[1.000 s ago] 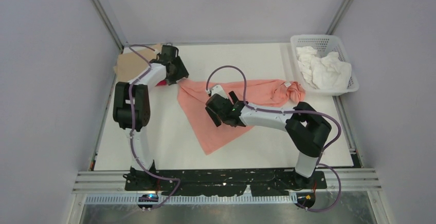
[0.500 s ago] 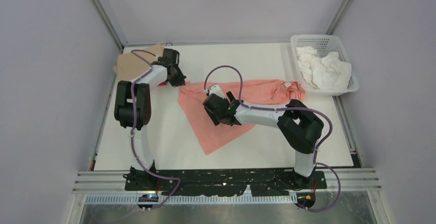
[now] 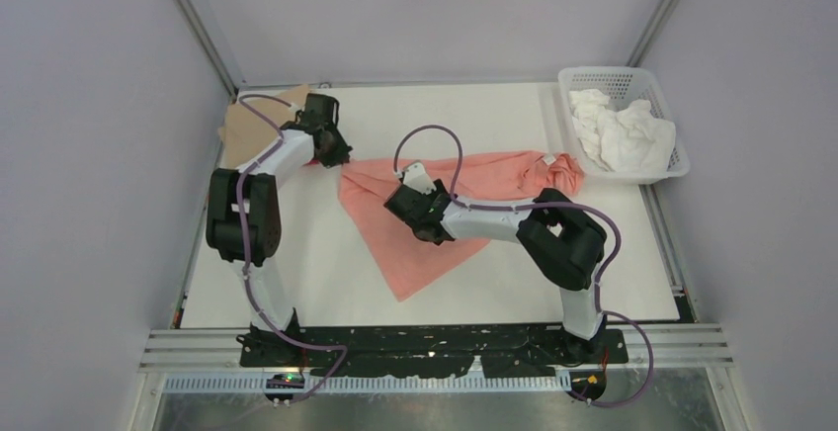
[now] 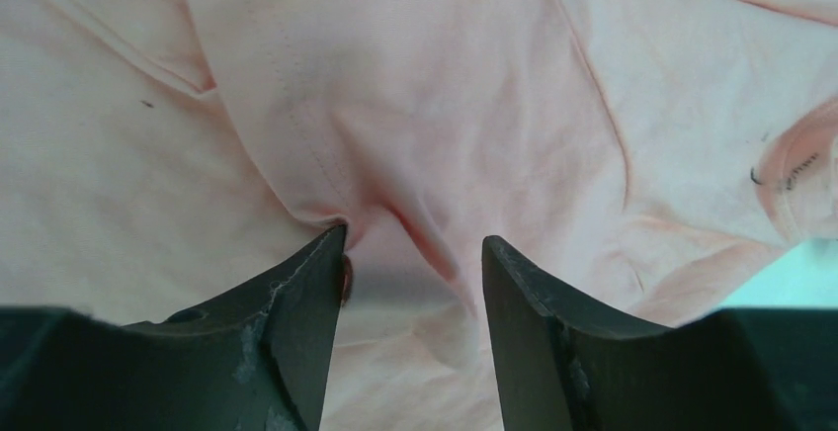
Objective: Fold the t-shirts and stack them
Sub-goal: Flatten out the tshirt
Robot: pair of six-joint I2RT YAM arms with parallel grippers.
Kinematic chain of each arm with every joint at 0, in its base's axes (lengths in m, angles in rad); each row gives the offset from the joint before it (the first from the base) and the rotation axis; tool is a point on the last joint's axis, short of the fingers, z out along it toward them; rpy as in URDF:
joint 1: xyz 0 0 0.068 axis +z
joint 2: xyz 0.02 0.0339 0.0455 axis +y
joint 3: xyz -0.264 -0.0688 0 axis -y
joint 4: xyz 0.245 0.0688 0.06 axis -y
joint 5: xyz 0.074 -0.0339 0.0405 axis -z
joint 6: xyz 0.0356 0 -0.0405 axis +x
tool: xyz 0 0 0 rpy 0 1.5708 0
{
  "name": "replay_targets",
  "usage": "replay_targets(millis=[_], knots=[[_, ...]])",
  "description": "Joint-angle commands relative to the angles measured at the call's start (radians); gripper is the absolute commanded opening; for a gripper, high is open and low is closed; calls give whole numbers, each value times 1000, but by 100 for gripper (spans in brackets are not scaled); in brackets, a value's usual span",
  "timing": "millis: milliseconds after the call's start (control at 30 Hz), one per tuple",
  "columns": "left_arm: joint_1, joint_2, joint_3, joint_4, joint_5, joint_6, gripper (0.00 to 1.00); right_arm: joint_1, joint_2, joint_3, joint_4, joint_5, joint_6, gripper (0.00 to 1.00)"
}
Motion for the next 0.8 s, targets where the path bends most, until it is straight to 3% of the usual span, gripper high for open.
replay_targets(millis=[0, 33, 100, 133, 200, 367, 533, 767], knots=[[4, -61, -10, -5, -47, 27, 0, -3, -50, -26, -20, 119, 57, 53], [5, -63, -10, -5, -51, 29, 0, -6, -55, -38, -22, 112, 58, 50], [5, -66, -7, -9, -53, 32, 0, -16, -71, -73, 10, 93, 40, 32], [6, -67, -6, -15, -57, 33, 0, -15, -91, -90, 26, 97, 32, 14], [6, -83, -9, -23, -75, 47, 0, -22, -141, -150, 47, 136, 42, 7], [4, -232, -115, 53, -97, 83, 0, -67, -334, -229, 106, 274, -7, 6], [-23, -444, -178, 69, -100, 113, 0, -159, -558, -224, 211, 329, -186, 6], [-139, -815, -188, -26, -375, 182, 0, -190, -862, -130, 348, 206, -485, 6]])
